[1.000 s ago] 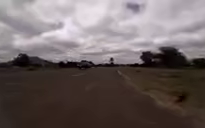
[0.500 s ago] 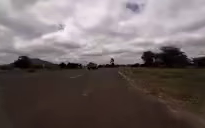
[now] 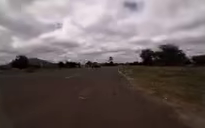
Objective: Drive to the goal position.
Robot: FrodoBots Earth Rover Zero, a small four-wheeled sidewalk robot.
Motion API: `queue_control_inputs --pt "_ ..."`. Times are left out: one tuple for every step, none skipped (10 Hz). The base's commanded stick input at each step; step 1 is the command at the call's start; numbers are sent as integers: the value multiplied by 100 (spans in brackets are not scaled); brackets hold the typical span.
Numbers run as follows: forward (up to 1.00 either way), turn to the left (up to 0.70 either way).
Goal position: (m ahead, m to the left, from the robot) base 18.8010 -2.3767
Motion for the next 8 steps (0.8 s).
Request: queue_control_inputs --pt "60 0" --pt "60 0" --pt "60 0" --pt "60 0" --pt "60 0" --pt "60 0" --pt "60 0" --pt "60 0"
